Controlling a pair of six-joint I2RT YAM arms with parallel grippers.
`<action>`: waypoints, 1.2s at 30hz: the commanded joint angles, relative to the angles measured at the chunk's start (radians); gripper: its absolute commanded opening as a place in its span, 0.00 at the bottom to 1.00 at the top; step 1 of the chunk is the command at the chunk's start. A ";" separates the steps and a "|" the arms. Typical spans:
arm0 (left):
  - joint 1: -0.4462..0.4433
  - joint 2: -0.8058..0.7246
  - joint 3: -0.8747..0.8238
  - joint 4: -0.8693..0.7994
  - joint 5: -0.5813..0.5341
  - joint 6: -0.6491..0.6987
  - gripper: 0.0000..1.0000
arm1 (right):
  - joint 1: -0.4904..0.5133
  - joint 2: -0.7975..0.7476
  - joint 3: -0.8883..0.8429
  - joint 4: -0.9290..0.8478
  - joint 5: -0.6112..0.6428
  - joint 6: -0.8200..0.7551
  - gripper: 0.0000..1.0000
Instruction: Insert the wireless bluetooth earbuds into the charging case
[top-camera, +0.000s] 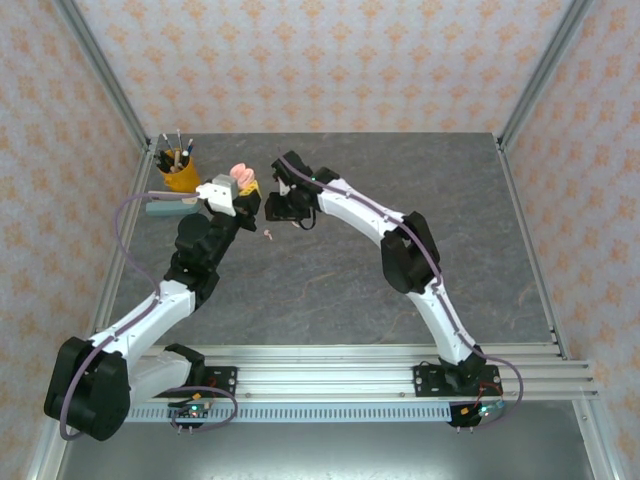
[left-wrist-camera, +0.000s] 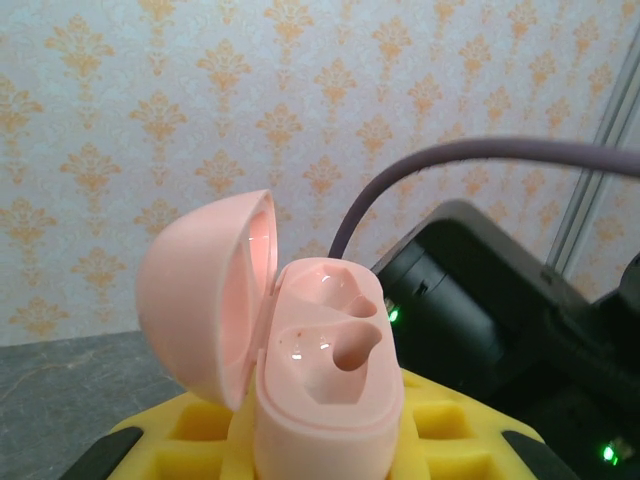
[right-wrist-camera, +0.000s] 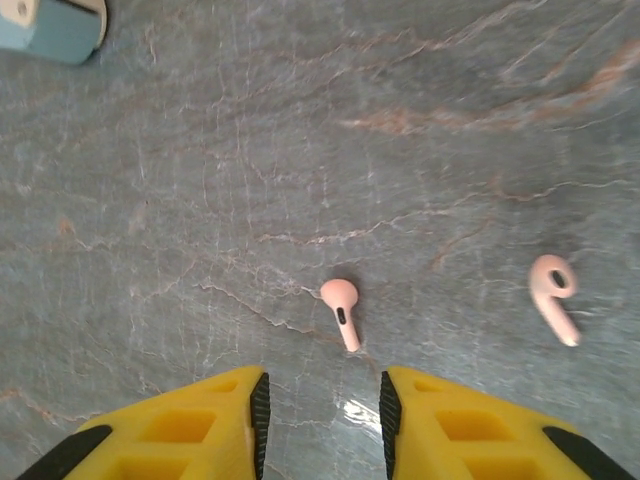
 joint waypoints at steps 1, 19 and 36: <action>0.014 -0.025 0.047 0.000 -0.041 -0.025 0.00 | 0.001 0.030 0.041 -0.017 -0.010 -0.035 0.36; 0.023 -0.036 0.078 -0.017 -0.067 -0.067 0.00 | 0.046 0.173 0.161 -0.086 0.104 -0.088 0.38; 0.028 -0.044 0.077 -0.010 -0.077 -0.086 0.00 | 0.118 0.300 0.333 -0.194 0.280 -0.173 0.40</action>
